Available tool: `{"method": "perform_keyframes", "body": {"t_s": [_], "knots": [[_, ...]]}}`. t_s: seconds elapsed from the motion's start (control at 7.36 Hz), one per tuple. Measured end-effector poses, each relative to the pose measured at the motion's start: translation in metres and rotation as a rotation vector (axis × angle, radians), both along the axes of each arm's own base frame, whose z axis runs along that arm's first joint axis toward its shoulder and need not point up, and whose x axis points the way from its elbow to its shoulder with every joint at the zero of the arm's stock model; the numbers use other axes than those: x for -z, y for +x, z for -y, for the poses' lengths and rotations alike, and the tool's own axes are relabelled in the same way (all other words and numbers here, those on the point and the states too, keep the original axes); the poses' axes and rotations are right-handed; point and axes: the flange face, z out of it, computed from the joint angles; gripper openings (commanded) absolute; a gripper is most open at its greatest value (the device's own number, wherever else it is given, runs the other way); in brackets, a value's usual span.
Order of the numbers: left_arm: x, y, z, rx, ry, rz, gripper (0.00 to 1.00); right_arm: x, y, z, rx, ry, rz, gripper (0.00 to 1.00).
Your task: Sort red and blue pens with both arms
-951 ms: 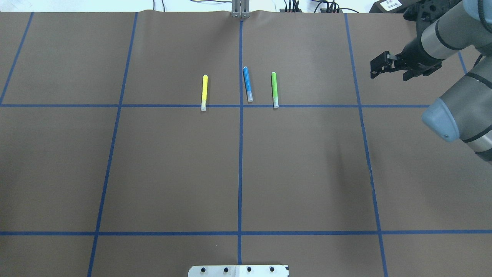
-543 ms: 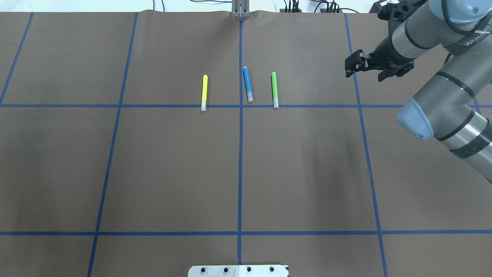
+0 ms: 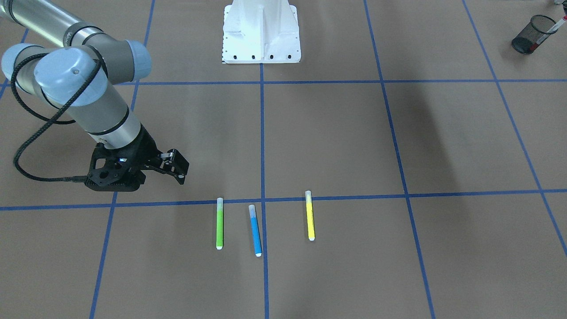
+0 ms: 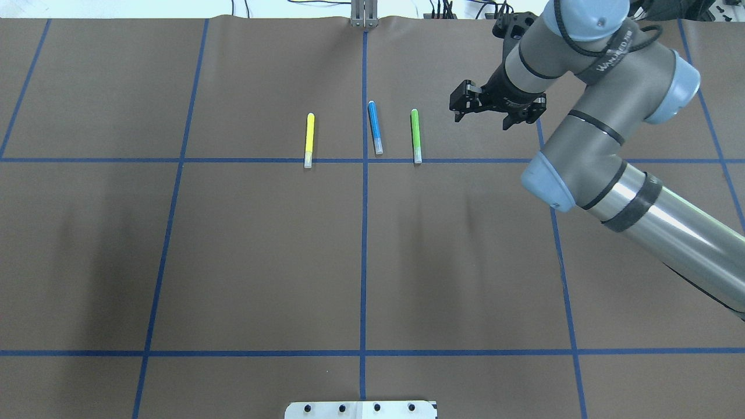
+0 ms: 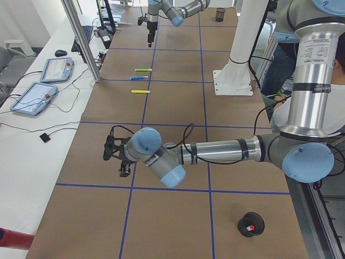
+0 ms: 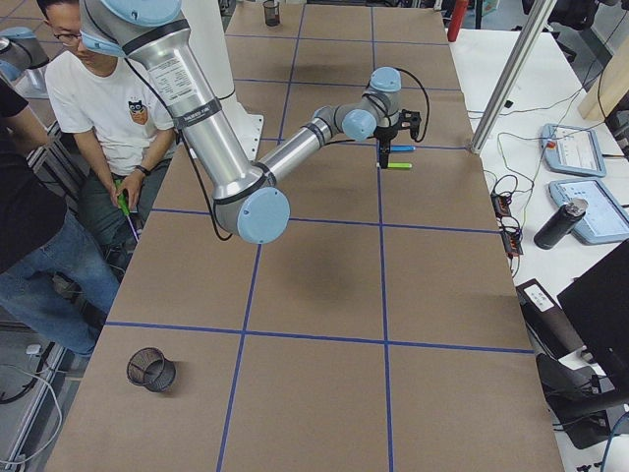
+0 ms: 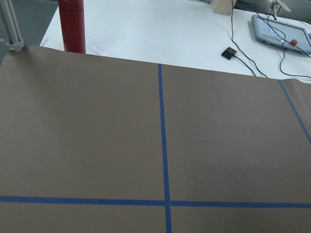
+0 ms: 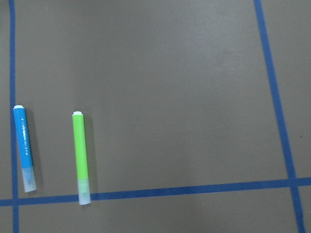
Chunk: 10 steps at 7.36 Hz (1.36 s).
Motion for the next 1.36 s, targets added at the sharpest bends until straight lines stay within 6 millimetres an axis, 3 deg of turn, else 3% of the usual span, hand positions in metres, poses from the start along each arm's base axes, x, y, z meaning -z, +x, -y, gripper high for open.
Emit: {"method": "perform_keyframes", "body": {"t_s": [0.14,0.27,0.54,0.81,1.09,1.36], "knots": [[0.022,0.036,0.026,-0.052,-0.036,-0.007,0.99,0.013,-0.025,0.018,0.013,-0.015,-0.007,0.98],[0.035,0.069,0.040,-0.098,-0.064,-0.011,0.99,0.029,-0.051,0.038,0.042,-0.033,-0.014,0.97],[0.041,0.100,0.046,-0.138,-0.097,-0.016,0.99,0.056,-0.099,0.072,0.139,-0.046,-0.031,0.95],[0.036,0.128,0.044,-0.186,-0.120,-0.016,0.99,0.064,-0.139,0.098,0.250,-0.036,-0.075,0.93],[0.042,0.154,0.048,-0.242,-0.152,-0.031,0.99,0.070,-0.171,0.099,0.311,-0.033,-0.102,0.90],[0.047,0.162,0.050,-0.259,-0.165,-0.034,0.99,0.059,-0.194,0.095,0.347,-0.023,-0.127,0.85]]}}
